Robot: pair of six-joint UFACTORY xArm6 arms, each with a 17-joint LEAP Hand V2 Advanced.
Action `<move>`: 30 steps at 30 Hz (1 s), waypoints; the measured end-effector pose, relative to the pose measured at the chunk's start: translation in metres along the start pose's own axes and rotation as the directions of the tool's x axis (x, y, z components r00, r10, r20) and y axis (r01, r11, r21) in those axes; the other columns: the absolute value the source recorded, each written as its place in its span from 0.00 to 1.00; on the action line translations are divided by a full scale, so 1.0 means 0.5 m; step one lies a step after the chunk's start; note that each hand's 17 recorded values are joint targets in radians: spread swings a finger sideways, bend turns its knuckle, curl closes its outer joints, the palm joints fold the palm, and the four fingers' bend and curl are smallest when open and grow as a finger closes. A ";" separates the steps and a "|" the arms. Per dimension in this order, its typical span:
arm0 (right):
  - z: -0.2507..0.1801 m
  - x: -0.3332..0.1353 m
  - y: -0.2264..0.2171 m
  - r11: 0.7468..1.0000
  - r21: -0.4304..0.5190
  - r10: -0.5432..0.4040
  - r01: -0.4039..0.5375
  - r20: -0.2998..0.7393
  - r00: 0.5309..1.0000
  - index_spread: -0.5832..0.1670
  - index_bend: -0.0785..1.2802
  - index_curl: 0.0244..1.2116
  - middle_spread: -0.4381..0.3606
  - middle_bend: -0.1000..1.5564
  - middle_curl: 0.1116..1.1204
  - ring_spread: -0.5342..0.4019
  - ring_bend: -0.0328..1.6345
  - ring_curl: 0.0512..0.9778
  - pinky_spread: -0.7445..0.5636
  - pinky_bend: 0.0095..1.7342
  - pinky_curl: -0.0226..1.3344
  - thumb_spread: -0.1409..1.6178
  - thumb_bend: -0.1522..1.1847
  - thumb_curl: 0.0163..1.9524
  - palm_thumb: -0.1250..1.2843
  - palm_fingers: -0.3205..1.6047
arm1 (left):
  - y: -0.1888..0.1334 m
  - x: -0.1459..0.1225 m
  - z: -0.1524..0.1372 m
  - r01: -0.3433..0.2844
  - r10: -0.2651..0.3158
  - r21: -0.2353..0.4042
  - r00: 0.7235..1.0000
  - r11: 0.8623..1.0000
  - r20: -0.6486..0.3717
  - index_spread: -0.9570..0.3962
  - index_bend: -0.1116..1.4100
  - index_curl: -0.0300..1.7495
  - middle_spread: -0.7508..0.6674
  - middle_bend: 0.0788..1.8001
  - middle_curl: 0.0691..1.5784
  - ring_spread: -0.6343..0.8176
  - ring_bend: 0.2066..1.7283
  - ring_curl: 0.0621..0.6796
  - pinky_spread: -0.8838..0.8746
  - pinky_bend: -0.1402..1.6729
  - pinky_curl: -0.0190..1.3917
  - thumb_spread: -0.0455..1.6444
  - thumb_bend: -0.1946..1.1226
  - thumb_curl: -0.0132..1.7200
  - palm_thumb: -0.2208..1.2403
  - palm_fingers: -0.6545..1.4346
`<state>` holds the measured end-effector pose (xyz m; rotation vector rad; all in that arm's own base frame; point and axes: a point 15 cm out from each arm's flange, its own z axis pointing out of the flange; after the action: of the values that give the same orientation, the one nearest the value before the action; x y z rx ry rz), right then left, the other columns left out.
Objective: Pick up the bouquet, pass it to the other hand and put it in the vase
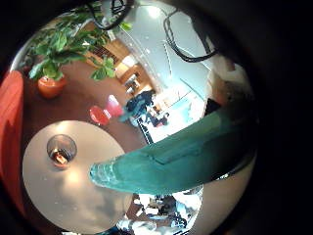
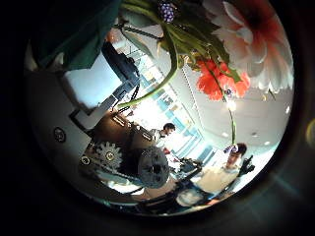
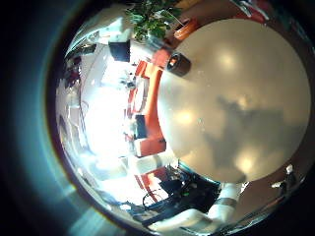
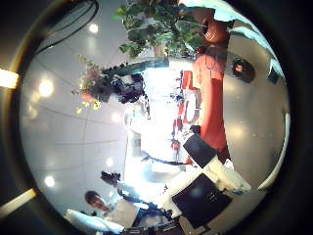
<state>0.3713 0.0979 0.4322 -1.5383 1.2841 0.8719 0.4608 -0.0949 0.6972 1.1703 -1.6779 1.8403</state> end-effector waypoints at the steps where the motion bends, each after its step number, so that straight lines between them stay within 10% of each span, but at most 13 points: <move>1: 0.001 0.004 -0.001 1.000 0.001 0.004 -0.004 0.000 1.000 0.25 0.24 0.37 0.46 0.36 0.30 0.53 0.55 0.30 0.79 0.54 0.45 0.65 0.09 0.29 0.60 0.17 | -0.004 -0.007 -0.002 -0.005 0.005 0.009 1.000 1.000 0.007 0.18 0.56 0.68 0.16 0.63 0.65 0.17 0.93 0.80 0.18 0.78 0.73 0.68 0.28 0.50 0.87 0.76; 30: 0.002 0.034 -0.055 0.996 0.072 0.054 -0.059 0.061 0.997 0.34 0.18 0.24 0.56 0.26 0.23 0.69 0.44 0.20 0.93 0.45 0.30 0.66 0.10 0.26 0.61 0.23 | 0.016 -0.255 0.082 0.064 -0.067 0.038 0.994 0.997 0.081 0.16 0.47 0.80 0.14 0.60 0.67 0.17 0.91 0.78 0.15 0.73 0.79 0.71 0.25 0.56 0.87 0.78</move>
<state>0.4016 0.0942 0.4219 -1.4146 1.3086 0.8892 0.5414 -0.1040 0.5903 1.3161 -1.6367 1.8116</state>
